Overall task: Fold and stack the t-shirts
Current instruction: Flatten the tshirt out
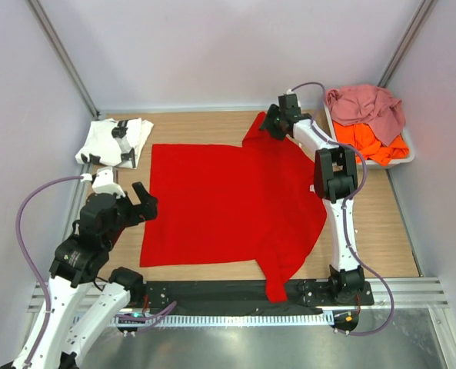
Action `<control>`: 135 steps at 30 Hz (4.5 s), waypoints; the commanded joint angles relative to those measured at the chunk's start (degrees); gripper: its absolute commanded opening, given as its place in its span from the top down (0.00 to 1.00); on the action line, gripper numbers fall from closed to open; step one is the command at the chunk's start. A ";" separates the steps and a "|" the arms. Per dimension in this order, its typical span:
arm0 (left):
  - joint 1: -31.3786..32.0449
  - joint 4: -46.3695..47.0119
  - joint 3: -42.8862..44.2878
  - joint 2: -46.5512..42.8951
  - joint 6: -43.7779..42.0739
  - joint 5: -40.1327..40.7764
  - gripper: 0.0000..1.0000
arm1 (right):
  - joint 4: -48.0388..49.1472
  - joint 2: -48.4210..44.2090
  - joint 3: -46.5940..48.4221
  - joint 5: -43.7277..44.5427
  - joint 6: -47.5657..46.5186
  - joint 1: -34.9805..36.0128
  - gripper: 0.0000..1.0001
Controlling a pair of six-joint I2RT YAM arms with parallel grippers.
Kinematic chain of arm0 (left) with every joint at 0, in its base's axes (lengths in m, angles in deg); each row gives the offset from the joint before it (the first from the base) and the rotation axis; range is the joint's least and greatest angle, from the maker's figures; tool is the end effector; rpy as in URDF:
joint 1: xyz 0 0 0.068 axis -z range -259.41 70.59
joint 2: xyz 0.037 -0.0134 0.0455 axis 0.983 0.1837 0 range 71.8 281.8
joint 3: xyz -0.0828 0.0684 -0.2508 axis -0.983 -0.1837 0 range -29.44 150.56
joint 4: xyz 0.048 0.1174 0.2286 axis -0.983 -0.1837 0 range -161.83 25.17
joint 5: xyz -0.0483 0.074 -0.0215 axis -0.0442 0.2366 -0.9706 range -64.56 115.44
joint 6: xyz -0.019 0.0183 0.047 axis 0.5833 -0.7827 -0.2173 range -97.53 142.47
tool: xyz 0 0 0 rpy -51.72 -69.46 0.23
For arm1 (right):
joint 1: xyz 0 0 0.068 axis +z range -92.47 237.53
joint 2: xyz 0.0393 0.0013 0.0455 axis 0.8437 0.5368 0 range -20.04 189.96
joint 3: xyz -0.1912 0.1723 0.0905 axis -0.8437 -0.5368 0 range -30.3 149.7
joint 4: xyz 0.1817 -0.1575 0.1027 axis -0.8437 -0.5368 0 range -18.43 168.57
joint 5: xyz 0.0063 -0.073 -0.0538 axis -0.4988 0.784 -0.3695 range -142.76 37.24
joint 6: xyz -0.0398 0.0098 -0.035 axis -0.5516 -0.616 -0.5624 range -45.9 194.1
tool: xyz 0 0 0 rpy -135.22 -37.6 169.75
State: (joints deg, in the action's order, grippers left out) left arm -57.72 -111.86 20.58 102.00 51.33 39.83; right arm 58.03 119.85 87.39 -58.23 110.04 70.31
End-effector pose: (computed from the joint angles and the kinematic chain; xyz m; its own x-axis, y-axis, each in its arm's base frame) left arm 0.0948 -0.0282 0.3362 -0.4458 -0.3258 -0.8337 -0.0713 0.9414 -0.3298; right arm 0.5375 0.1253 0.1723 -0.7052 0.4392 -0.5566 0.1550 0.8616 0.4834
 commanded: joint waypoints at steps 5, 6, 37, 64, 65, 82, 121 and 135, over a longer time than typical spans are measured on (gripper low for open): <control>-2.71 2.02 0.69 0.48 -1.70 -2.35 0.00 | 3.22 0.55 1.75 -1.11 0.88 1.11 0.43; -2.80 1.94 0.69 0.48 -1.79 -2.35 0.00 | 3.22 0.81 1.93 -1.12 0.88 1.20 0.43; -3.06 1.94 0.43 -0.84 -2.14 -2.00 0.00 | 18.84 12.85 17.40 -11.21 14.14 4.89 0.95; 6.05 8.17 -3.25 15.58 9.18 -12.65 0.03 | -9.17 -70.07 -65.01 12.42 0.86 5.50 0.21; 12.26 10.44 -3.70 17.68 12.59 -10.98 0.03 | -10.13 -73.16 -70.78 12.16 2.27 5.59 0.21; 61.70 29.45 9.91 58.30 29.76 3.45 0.26 | -17.52 -97.53 -77.96 22.08 6.86 6.65 0.21; 70.68 0.44 43.76 87.32 28.53 5.91 1.00 | -16.91 -97.44 -79.37 22.09 4.49 6.56 0.21; 70.07 17.57 15.49 55.02 41.50 16.71 0.96 | -16.56 -96.74 -79.54 22.00 4.40 6.56 0.21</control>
State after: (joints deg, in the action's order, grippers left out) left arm 12.55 -100.42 42.41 166.63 84.95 48.99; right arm 39.70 23.03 7.35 -37.40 114.87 76.71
